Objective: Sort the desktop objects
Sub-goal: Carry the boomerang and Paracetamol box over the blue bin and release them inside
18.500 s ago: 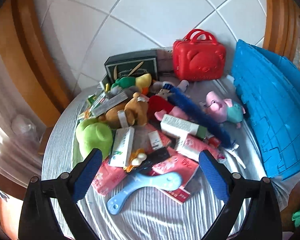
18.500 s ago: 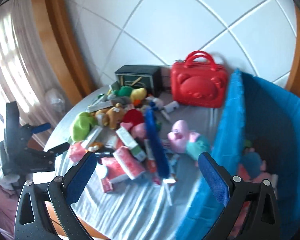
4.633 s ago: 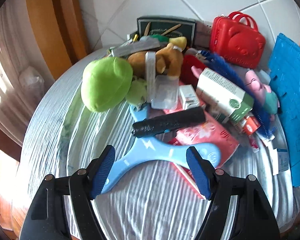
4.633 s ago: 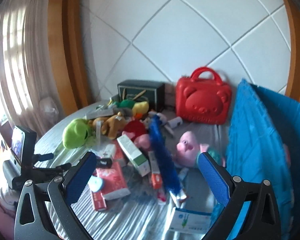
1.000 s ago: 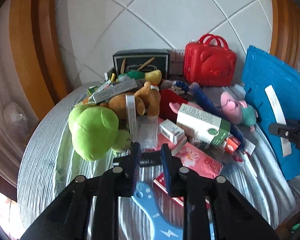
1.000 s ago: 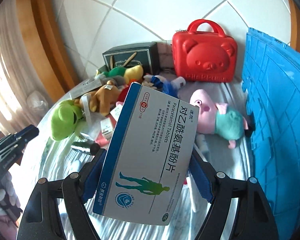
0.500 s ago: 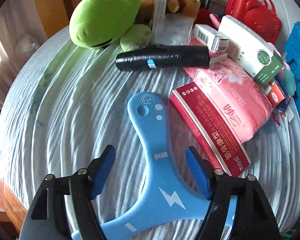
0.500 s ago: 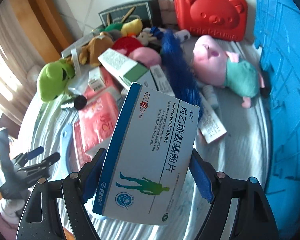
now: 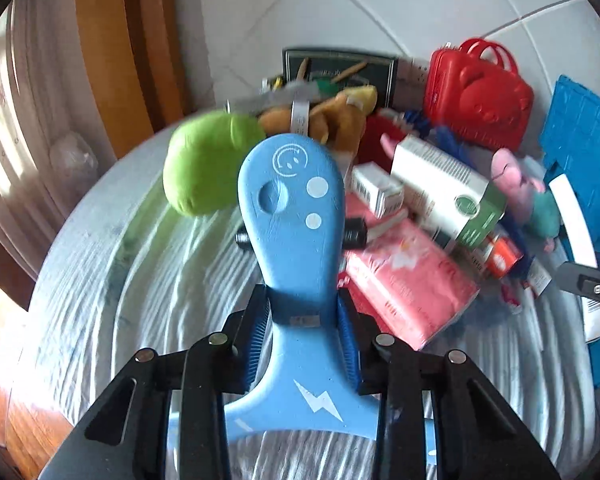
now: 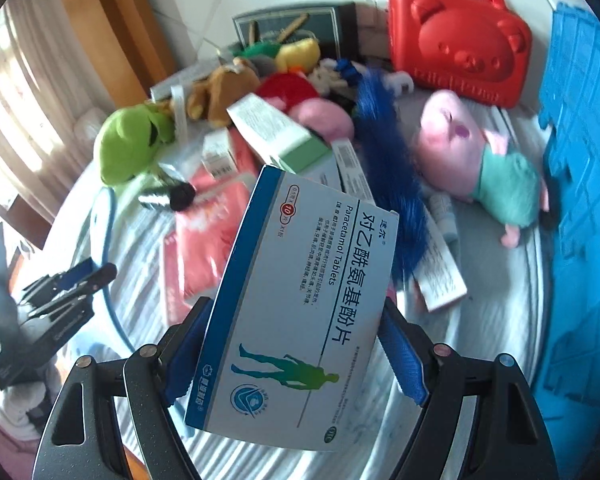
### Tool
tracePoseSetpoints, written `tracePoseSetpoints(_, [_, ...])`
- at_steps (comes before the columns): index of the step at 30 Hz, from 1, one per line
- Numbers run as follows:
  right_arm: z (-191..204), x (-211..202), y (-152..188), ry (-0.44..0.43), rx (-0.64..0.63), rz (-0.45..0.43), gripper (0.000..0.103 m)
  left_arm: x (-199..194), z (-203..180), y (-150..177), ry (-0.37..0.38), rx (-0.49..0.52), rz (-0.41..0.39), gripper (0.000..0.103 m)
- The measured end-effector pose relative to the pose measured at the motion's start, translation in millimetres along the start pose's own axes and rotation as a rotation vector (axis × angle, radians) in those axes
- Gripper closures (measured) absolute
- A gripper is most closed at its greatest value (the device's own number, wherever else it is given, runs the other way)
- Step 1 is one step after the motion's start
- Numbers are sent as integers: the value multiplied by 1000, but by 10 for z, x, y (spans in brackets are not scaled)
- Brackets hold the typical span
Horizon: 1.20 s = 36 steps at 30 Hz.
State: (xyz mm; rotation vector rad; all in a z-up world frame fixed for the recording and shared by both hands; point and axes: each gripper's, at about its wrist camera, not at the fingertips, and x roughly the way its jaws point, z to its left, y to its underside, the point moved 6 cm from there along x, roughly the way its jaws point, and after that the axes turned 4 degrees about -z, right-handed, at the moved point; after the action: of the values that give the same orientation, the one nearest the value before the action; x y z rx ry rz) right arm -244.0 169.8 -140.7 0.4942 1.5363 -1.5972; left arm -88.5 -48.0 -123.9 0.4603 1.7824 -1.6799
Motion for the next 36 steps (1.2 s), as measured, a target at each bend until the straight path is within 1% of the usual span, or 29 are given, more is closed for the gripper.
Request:
tracePoseSetpoints(3, [105, -275, -239, -6, -21, -91, 22, -404, -97, -382, 18, 44, -133, 72])
tracePoseSetpoints(5, [155, -497, -408, 2, -34, -152, 22, -573, -200, -694, 42, 75, -200, 76])
tracePoseSetpoints(6, [165, -604, -486, 10, -36, -179, 22, -683, -272, -845, 66, 89, -240, 79])
tracePoseSetpoints(7, [169, -699, -570, 20, -36, -202, 22, -756, -336, -986, 83, 101, -270, 85])
tracePoseSetpoints(8, [158, -852, -688, 37, -31, -237, 22, -805, -396, -1143, 102, 112, -298, 88])
tracePoseSetpoints(9, [143, -958, -757, 46, -24, -260, 22, -870, -485, -1288, 134, 121, -328, 93])
tracePoseSetpoints(11, [65, -1250, -922, 76, -9, -316, 22, -944, -631, -1497, 182, 135, -362, 94])
tracePoseSetpoints(15, [-121, -1721, -1122, 153, 3, -409, 22, -1049, -979, -1810, 251, 170, -421, 95])
tracePoseSetpoints(16, [-190, -1842, -1149, 179, 10, -425, 22, -1073, -1075, -1877, 255, 180, -434, 95])
tracePoseSetpoints(20, [-461, -2196, -1183, 251, 46, -468, 22, -1177, -1485, -2070, 338, 210, -460, 95])
tracePoseSetpoints(23, [-734, -2470, -1180, 298, 90, -494, 22, -1378, -1856, -2250, 386, 253, -507, 95])
tracePoseSetpoints(25, [-954, -2679, -1163, 349, 113, -509, 22, -1534, -2197, -2407, 428, 275, -541, 95])
tracePoseSetpoints(29, [-1340, -3115, -1113, 426, 139, -548, 22, -1979, -2821, -2629, 516, 313, -620, 95])
tracePoseSetpoints(32, [-1642, -3456, -1029, 502, 150, -566, 22, -2465, -3267, -2741, 579, 338, -680, 95])
tracePoseSetpoints(36, [-2080, -3740, -843, 590, 172, -549, 22, -2930, -3895, -2785, 668, 353, -712, 95])
